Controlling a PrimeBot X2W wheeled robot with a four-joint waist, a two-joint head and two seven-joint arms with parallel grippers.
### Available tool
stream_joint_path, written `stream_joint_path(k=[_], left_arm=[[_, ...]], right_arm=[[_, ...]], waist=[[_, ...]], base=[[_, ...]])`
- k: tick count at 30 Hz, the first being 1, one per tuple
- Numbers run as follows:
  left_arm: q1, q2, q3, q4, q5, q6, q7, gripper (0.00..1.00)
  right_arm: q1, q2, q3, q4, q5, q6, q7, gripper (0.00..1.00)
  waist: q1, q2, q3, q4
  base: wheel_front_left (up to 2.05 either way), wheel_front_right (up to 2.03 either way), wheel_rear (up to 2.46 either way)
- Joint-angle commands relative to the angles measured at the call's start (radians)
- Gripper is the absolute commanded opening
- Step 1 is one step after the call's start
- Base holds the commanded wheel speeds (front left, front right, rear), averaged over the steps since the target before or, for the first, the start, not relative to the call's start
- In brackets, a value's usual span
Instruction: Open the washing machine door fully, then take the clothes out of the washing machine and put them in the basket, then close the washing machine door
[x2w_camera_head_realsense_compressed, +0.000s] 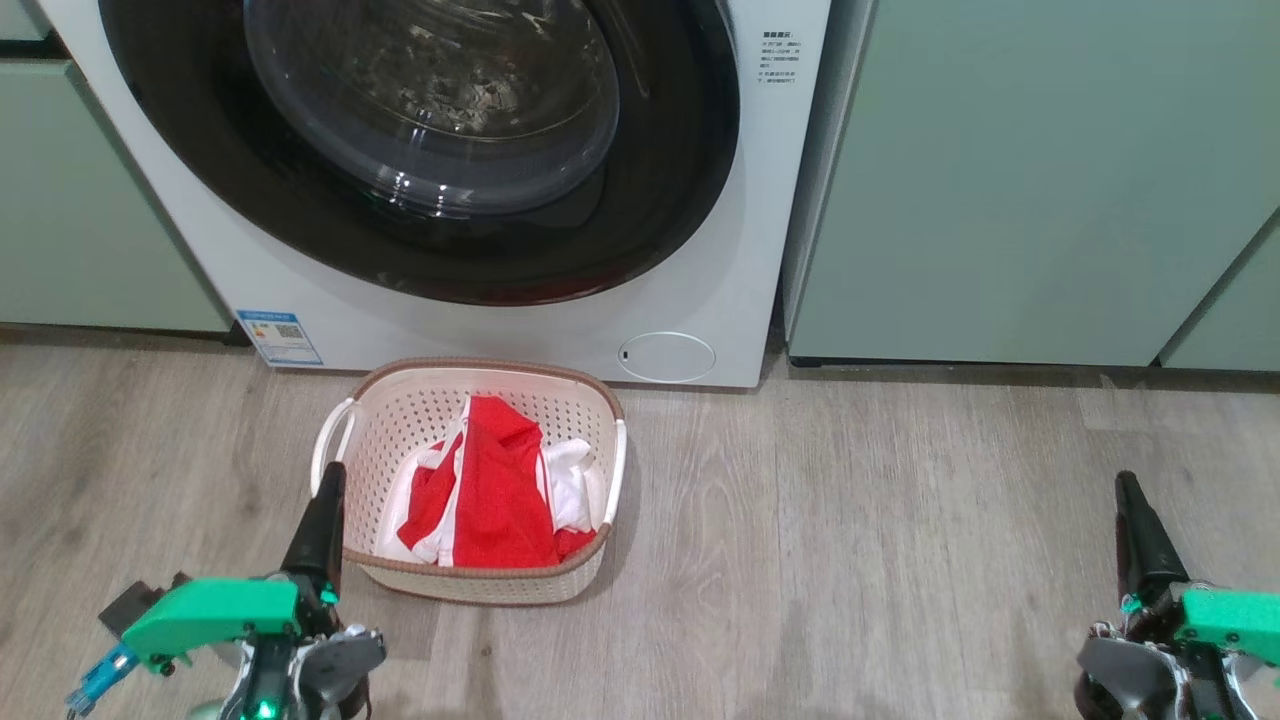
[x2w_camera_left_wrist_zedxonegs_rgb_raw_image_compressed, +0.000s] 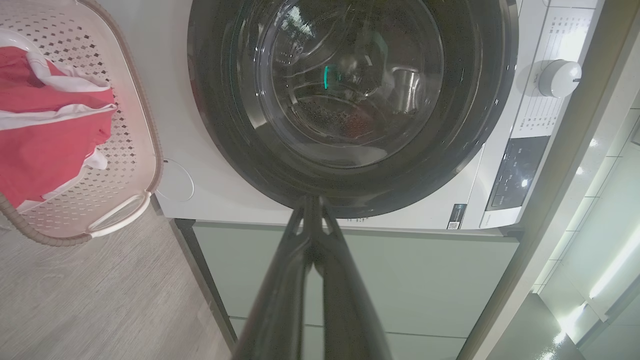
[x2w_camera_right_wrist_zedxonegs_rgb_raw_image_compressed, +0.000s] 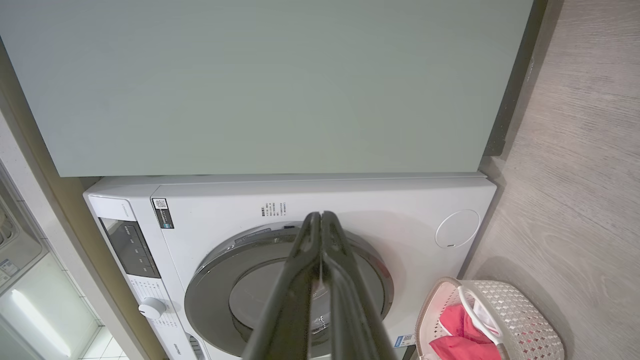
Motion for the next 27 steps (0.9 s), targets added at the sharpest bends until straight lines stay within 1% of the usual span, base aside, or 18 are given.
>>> stream_joint_path(k=[1, 27], left_arm=[[-0.054, 0.005, 0.032, -0.035, -0.004, 0.001, 0.006, 0.0], [-0.054, 0.005, 0.032, -0.035, -0.004, 0.001, 0.006, 0.0]], right_arm=[[-0.044, -0.015, 0.019, -0.041, 0.006, -0.001, 0.006, 0.0], [-0.044, -0.015, 0.019, -0.041, 0.006, -0.001, 0.006, 0.0]], waist=[[0.0, 0.0, 0.0, 0.0], [0.0, 0.0, 0.0, 0.0]], base=[[0.0, 0.0, 0.0], [0.0, 0.0, 0.0]])
